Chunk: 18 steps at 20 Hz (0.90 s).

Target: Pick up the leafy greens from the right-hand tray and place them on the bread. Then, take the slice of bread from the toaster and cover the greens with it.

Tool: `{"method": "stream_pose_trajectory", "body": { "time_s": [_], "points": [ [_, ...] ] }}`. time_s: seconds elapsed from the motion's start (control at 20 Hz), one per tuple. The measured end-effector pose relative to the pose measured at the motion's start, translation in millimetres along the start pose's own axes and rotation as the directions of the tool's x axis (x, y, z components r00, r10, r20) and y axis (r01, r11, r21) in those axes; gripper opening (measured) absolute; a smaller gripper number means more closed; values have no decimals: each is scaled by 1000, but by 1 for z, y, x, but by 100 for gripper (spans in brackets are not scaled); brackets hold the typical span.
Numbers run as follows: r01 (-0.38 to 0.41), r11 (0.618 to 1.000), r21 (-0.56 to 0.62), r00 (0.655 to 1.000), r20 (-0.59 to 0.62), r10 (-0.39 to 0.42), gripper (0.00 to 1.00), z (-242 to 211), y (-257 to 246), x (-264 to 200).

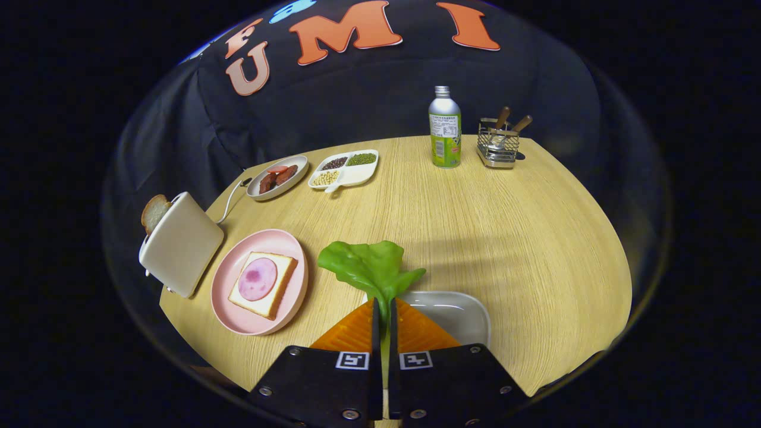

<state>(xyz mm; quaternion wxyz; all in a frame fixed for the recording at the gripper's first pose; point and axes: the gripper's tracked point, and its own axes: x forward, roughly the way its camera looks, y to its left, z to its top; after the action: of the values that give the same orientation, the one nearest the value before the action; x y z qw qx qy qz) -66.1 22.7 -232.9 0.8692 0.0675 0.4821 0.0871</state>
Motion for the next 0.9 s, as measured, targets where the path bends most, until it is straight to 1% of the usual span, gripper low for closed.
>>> {"method": "stream_pose_trajectory", "body": {
  "time_s": [0.25,0.55,0.9],
  "points": [
    [-42,999,-25,998,42,43,4,18,24,-4],
    [-114,990,-79,990,74,120,4,34,66,-6],
    [-190,970,-151,979,48,199,4,38,118,9]
  ]
}}
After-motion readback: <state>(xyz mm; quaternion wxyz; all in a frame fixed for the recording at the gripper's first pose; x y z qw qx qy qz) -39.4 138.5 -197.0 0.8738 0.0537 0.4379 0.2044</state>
